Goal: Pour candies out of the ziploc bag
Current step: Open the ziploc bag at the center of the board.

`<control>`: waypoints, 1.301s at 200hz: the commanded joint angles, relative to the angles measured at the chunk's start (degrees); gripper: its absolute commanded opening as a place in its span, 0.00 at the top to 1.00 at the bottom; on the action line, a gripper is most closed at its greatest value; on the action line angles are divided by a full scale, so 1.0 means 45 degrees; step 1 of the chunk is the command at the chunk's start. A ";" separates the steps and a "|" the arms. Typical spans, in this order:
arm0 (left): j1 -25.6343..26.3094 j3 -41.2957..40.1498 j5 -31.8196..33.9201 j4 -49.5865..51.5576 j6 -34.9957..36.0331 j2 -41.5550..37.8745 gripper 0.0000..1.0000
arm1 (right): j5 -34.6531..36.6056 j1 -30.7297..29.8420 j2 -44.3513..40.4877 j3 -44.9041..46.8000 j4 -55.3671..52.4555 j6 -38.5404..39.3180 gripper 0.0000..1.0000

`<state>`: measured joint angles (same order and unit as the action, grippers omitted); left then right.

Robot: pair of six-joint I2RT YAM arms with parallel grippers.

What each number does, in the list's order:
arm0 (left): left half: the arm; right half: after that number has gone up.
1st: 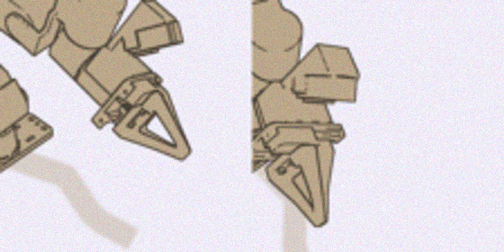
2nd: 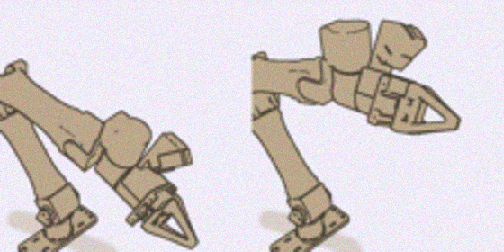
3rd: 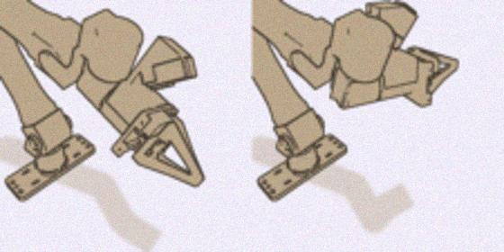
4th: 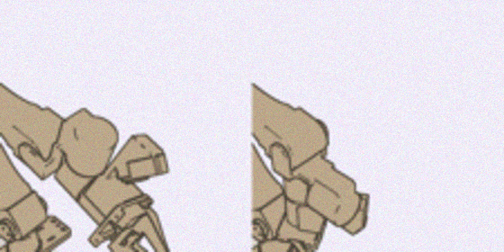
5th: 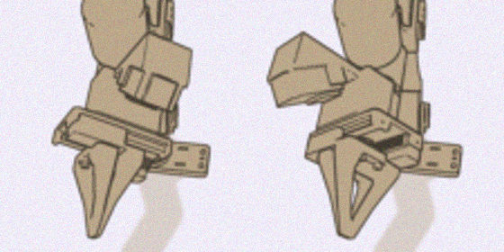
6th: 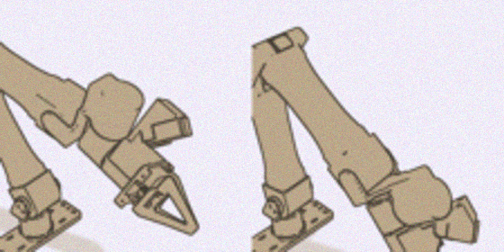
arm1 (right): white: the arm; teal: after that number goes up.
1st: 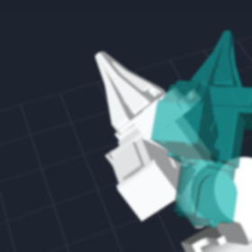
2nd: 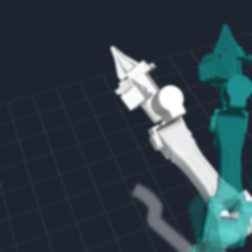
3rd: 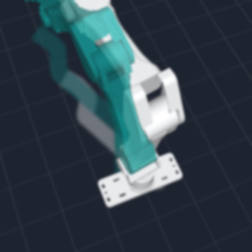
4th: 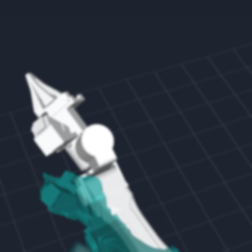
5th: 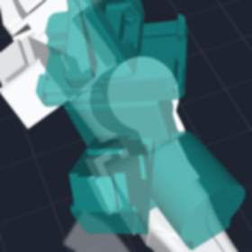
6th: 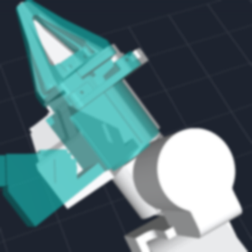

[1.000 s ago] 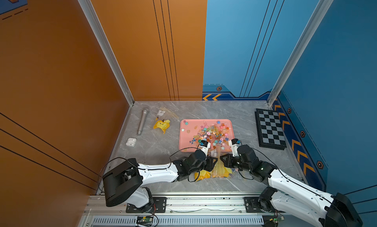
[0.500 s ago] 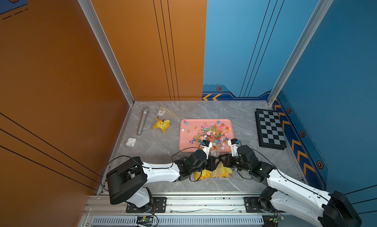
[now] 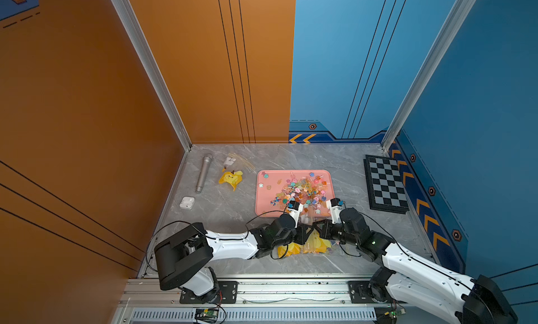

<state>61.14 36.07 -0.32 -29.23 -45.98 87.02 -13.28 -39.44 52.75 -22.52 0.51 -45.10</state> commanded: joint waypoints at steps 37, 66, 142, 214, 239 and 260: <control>-0.0003 0.0184 -0.0243 -0.0086 0.0021 0.0166 0.73 | 0.0002 -0.0063 -0.0163 0.0060 0.0200 -0.0202 1.00; 0.0006 0.0274 -0.0354 -0.0085 0.0031 0.0242 0.78 | -0.0034 -0.0063 -0.0150 0.0060 0.0180 -0.0158 1.00; -0.0033 0.0263 -0.0285 -0.0066 -0.0105 0.0289 1.00 | 0.0379 -0.0542 -0.0063 -0.0116 -0.0423 0.0175 1.00; -0.0034 0.0027 0.0201 -0.0049 0.0096 -0.0301 1.00 | 0.1432 -0.0726 -0.0196 -0.0722 -0.2273 0.0960 1.00; -0.0033 -0.0188 0.0616 0.0072 0.0205 -0.0701 1.00 | 0.1600 -0.0715 -0.0203 -0.0773 -0.2505 0.1042 1.00; -0.0012 -0.0185 0.1154 0.0726 0.0415 -0.1098 1.00 | 0.1696 -0.0725 -0.0161 -0.0835 -0.2631 0.1116 1.00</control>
<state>61.19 35.83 -0.82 -28.42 -46.13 85.19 -8.27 -42.48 52.38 -25.23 -5.63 -41.78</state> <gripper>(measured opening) 0.047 0.047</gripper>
